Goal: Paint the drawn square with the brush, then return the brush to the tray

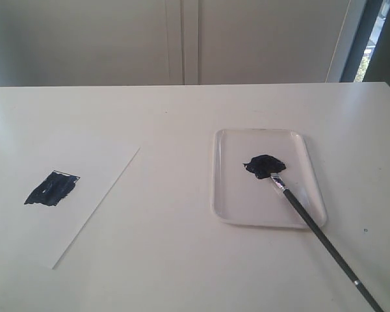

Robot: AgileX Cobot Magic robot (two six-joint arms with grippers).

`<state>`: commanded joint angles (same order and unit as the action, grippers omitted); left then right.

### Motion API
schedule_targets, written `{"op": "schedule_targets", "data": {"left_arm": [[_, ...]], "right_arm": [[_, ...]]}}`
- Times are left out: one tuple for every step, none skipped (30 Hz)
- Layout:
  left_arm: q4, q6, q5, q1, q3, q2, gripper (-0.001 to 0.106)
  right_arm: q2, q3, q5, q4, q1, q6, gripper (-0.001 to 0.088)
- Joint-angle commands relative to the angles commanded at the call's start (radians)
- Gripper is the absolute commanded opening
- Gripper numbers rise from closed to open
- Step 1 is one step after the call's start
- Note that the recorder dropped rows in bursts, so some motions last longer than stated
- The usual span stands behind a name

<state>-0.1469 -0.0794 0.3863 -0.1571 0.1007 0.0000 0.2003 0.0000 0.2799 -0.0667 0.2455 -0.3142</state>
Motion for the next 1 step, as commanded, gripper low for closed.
{"op": "schedule_targets", "data": {"left_arm": [[0.000,0.000,0.000,0.000,0.000,0.000,0.008]], "right_arm": [[0.000,0.000,0.000,0.000,0.000,0.000,0.0474]]}}
